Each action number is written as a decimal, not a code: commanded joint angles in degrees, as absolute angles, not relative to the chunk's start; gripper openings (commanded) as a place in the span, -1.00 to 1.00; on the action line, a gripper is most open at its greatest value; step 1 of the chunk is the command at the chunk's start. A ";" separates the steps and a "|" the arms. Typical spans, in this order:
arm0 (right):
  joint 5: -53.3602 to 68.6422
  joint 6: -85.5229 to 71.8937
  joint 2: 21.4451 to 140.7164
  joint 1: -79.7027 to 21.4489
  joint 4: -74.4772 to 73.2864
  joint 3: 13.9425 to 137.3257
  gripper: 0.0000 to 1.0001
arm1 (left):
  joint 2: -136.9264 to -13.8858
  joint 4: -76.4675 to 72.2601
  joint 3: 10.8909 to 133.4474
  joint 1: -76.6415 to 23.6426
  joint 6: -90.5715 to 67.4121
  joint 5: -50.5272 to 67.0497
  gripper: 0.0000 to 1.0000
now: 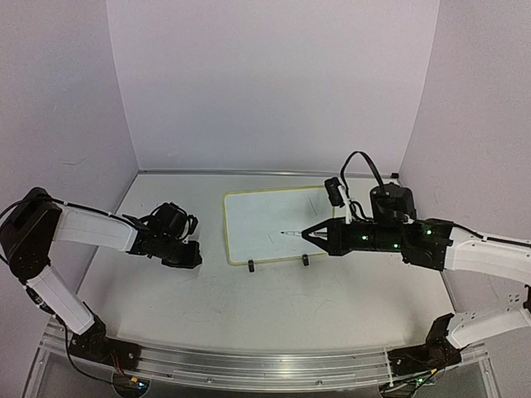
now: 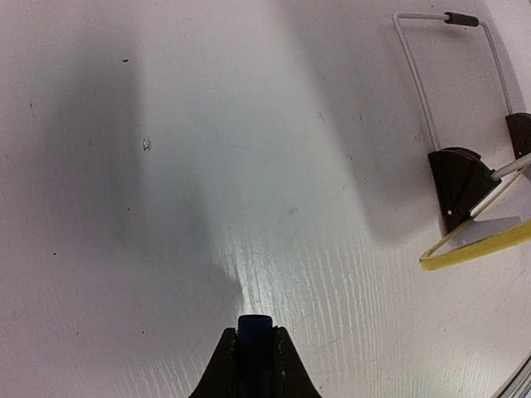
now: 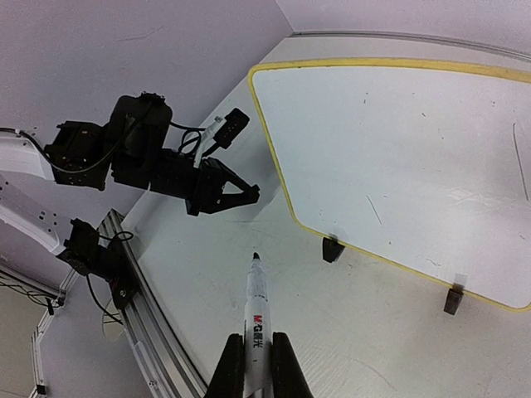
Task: Write a sentence on the whiteboard
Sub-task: Place the pen cap at the center of the board, then hold the whiteboard at the center of the board.
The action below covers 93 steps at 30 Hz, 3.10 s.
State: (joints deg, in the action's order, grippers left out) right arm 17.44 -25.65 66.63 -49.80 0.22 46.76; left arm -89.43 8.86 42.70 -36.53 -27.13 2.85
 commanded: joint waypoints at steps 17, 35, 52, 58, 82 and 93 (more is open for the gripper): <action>12.26 -29.23 63.33 -50.95 5.80 42.94 -1.00 | -86.62 14.19 45.78 -35.51 -25.28 -1.73 0.79; 8.57 -26.67 75.04 -52.51 20.36 49.72 -1.00 | -78.61 28.48 65.78 -28.34 -1.87 32.62 0.86; 12.39 -25.87 99.35 -52.50 28.23 66.79 -1.00 | -95.24 24.56 79.10 -25.84 9.10 41.30 0.25; 9.59 -25.96 99.88 -52.55 29.00 65.84 -1.00 | -97.00 23.36 78.72 -25.89 9.27 43.38 0.02; 8.75 -26.11 100.85 -52.71 30.66 65.19 -1.00 | -99.82 23.33 79.16 -26.19 11.44 46.10 -0.96; 6.90 -26.31 101.54 -52.95 30.60 65.32 -1.00 | -99.36 24.63 77.06 -26.31 16.64 45.15 -1.00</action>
State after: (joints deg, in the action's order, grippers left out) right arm 8.72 -26.41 100.42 -52.69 28.67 64.38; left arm -99.68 24.19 76.90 -26.00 13.19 45.83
